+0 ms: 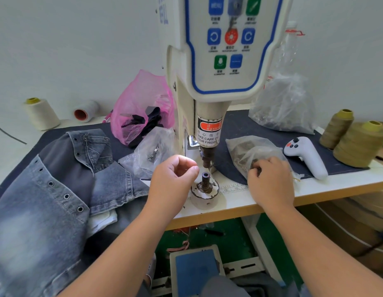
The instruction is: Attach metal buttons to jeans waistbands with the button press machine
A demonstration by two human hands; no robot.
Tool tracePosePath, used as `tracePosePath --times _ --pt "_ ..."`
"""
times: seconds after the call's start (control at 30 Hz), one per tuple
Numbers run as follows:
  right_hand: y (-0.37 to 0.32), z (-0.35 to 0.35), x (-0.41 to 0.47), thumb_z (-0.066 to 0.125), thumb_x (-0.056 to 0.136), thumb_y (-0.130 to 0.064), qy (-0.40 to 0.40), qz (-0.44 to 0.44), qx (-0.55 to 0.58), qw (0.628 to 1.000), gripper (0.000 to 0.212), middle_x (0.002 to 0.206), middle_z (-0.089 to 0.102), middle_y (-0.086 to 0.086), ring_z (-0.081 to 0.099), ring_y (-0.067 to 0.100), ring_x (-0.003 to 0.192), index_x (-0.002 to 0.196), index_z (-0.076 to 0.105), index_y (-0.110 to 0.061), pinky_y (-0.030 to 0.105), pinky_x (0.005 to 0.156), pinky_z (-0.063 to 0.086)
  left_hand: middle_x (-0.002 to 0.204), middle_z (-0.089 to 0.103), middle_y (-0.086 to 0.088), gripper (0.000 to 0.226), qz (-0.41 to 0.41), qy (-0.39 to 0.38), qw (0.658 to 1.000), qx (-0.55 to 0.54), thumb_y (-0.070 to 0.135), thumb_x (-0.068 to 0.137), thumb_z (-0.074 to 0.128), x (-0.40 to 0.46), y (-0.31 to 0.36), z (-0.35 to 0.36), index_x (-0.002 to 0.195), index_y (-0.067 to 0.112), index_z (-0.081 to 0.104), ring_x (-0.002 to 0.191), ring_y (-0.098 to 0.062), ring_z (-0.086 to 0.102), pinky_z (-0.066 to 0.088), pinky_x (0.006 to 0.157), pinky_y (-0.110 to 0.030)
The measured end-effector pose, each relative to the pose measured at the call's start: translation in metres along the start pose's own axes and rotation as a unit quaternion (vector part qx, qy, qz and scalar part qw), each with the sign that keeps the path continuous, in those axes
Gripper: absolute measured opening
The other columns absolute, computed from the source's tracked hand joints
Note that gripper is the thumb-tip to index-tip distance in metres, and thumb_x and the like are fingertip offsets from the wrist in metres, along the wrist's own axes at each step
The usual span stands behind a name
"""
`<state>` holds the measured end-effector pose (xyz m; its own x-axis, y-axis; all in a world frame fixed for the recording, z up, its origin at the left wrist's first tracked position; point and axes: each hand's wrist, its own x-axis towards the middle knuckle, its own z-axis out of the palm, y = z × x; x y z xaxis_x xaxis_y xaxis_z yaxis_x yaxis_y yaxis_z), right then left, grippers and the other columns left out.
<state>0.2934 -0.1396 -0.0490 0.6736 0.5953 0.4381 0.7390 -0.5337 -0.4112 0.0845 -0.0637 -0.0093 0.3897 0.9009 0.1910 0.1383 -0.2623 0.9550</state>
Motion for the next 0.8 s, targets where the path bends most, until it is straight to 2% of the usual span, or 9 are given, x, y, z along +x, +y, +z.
tracePosePath --times 0.13,0.3,0.5,0.67,0.8 --pt "-0.0001 -0.0004 -0.0002 0.049 0.094 -0.021 0.001 0.0 0.002 1.0 0.02 0.09 0.05 -0.001 0.04 0.017 0.091 0.09 0.068 -0.014 0.034 0.081 0.04 0.074 0.068 0.002 0.008 -0.002 0.004 1.0 -0.012 0.012 0.088 0.068 -0.0025 0.0008 0.0017 0.085 0.018 0.067 0.062 -0.002 0.059 0.052 0.062 -0.02" --pt "-0.0014 -0.0016 -0.0001 0.05 0.094 -0.021 -0.004 0.006 0.004 1.0 0.02 0.09 0.052 0.0 0.042 0.017 0.091 0.089 0.067 -0.014 0.037 0.083 0.044 0.087 0.07 -0.002 0.019 0.002 -0.008 0.999 -0.049 0.007 0.087 0.069 -0.0049 0.0033 0.0029 0.098 0.02 0.062 0.078 -0.013 0.065 0.055 0.069 -0.021" --pt "-0.0022 -0.0024 0.0 0.05 0.094 -0.021 -0.005 0.005 0.004 1.0 0.02 0.089 0.051 0.0 0.043 0.017 0.09 0.089 0.067 -0.014 0.037 0.082 0.044 0.087 0.071 0.01 0.027 0.023 -0.036 0.998 -0.045 0.006 0.087 0.071 -0.0062 0.0023 0.0028 0.102 0.025 0.06 0.08 -0.012 0.066 0.055 0.069 -0.015" --pt "-0.0022 -0.0018 0.0001 0.049 0.094 -0.021 -0.006 0.006 0.002 1.0 0.02 0.088 0.051 0.0 0.042 0.018 0.09 0.087 0.067 -0.014 0.036 0.081 0.043 0.088 0.073 0.015 0.03 0.037 -0.041 0.998 -0.041 0.007 0.087 0.072 -0.0067 0.0015 0.0034 0.102 0.03 0.062 0.082 -0.013 0.067 0.057 0.073 -0.019" --pt "-0.0018 -0.0017 0.0001 0.049 0.094 -0.021 -0.005 0.008 0.004 1.0 0.02 0.09 0.052 0.0 0.041 0.017 0.09 0.088 0.068 -0.014 0.037 0.082 0.044 0.088 0.074 0.018 0.033 0.037 -0.044 0.997 -0.05 0.007 0.088 0.071 -0.0077 0.0013 0.0039 0.101 0.036 0.062 0.084 -0.008 0.068 0.055 0.072 -0.013"
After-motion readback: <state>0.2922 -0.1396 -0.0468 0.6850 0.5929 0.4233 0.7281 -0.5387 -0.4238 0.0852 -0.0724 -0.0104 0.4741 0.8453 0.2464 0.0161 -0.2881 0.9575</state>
